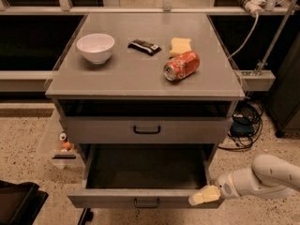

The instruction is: Open middle drawer

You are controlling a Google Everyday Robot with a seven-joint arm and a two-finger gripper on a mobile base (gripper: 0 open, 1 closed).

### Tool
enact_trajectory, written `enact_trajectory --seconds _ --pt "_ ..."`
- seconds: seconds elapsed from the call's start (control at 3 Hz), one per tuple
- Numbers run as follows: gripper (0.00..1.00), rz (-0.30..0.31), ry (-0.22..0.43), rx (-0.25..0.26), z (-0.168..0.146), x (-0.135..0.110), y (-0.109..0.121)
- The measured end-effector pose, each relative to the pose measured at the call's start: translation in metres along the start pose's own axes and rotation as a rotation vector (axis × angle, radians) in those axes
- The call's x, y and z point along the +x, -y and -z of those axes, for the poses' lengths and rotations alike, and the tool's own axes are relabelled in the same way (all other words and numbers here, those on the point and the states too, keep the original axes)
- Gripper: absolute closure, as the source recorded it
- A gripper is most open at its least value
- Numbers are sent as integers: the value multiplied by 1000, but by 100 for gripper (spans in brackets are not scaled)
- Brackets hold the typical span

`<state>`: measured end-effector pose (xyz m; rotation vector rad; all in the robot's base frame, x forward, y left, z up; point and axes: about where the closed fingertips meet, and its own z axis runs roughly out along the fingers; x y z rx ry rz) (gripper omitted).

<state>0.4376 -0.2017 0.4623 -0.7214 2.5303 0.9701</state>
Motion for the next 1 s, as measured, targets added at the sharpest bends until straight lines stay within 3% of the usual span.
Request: enact_trajectory --seconds 0.67,1.0 --pt "0 -59 85 58 32 37 -26" --pt "0 -59 85 58 32 37 -26"
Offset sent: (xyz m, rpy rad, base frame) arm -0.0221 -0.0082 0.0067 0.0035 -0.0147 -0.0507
